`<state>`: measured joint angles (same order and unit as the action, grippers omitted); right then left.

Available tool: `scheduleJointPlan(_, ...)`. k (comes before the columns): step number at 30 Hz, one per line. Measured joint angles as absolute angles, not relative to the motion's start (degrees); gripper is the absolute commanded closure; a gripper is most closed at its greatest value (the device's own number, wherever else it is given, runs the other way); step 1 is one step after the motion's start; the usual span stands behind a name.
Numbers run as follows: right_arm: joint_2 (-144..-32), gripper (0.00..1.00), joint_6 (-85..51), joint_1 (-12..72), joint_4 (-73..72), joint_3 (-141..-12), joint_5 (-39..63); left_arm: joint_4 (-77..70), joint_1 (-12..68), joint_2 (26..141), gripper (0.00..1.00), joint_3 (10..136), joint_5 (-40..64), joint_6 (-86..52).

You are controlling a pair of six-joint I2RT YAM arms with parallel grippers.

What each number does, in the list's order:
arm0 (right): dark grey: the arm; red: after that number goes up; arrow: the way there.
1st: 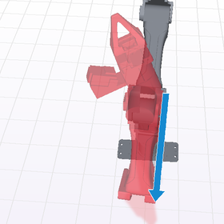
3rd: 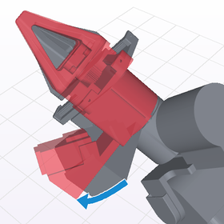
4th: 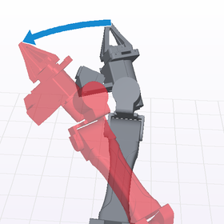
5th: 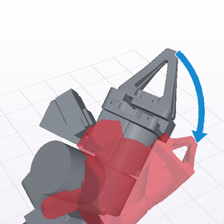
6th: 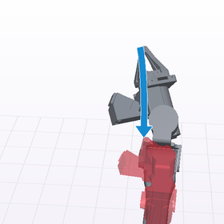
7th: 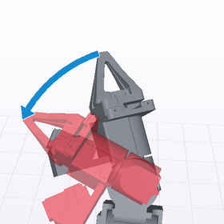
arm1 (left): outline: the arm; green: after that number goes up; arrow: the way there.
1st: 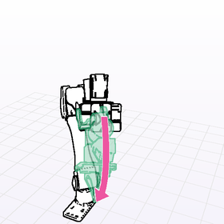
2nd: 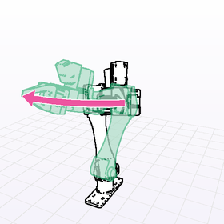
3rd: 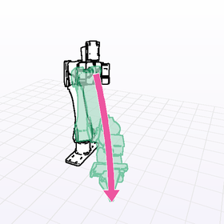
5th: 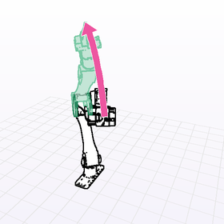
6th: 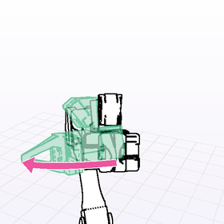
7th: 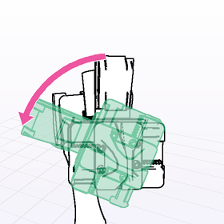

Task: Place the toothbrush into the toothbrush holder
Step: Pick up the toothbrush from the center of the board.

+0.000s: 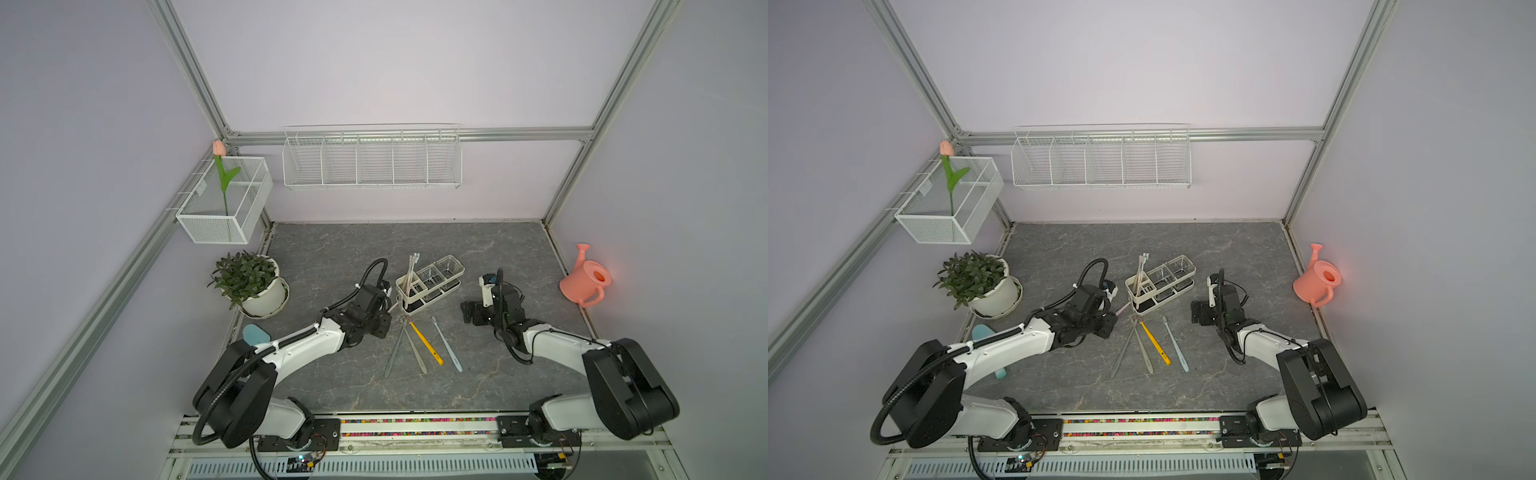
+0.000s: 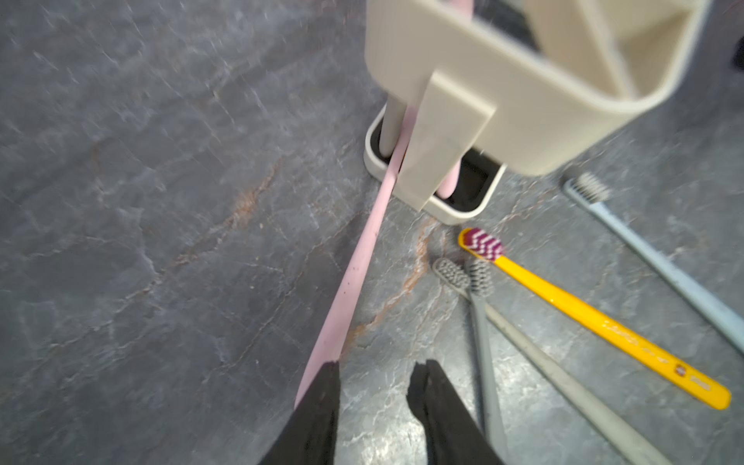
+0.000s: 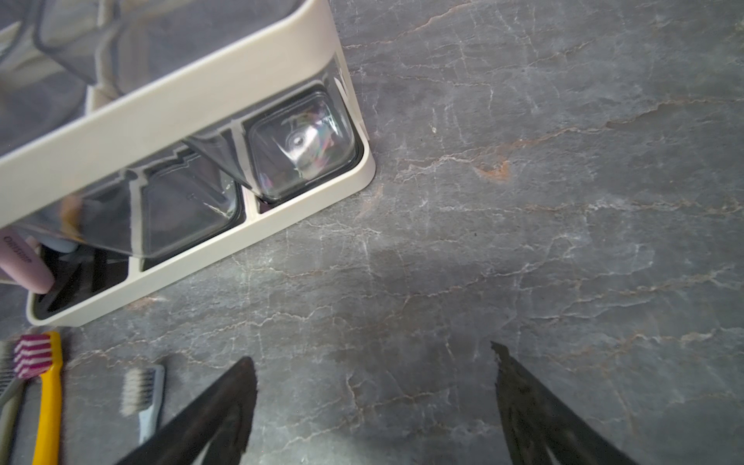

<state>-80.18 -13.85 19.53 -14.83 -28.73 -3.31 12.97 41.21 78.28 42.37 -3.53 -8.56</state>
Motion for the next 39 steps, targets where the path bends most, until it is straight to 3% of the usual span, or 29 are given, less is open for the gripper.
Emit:
scheduleJointPlan(16, -80.18, 0.06, -13.82, 19.53, -14.83, -28.73, -3.11, 15.97, 41.21, 94.43, 0.63, 51.27, -7.66, -5.72)
scheduleJointPlan(25, -80.18, 0.06, -13.8, 19.53, -14.83, -28.73, -3.11, 18.5, 40.93, 97.38, 0.63, 53.56, -9.02, -5.76)
scheduleJointPlan(31, -80.18, 0.06, -13.65, 19.53, -14.83, -28.73, -3.11, 20.97, 40.71, 100.49, 0.77, 56.71, -9.15, -6.7)
scheduleJointPlan(39, -80.18, 0.06, -13.65, 19.53, -14.85, -28.73, -3.11, 23.38, 40.51, 100.64, 0.79, 57.28, -9.17, -7.46)
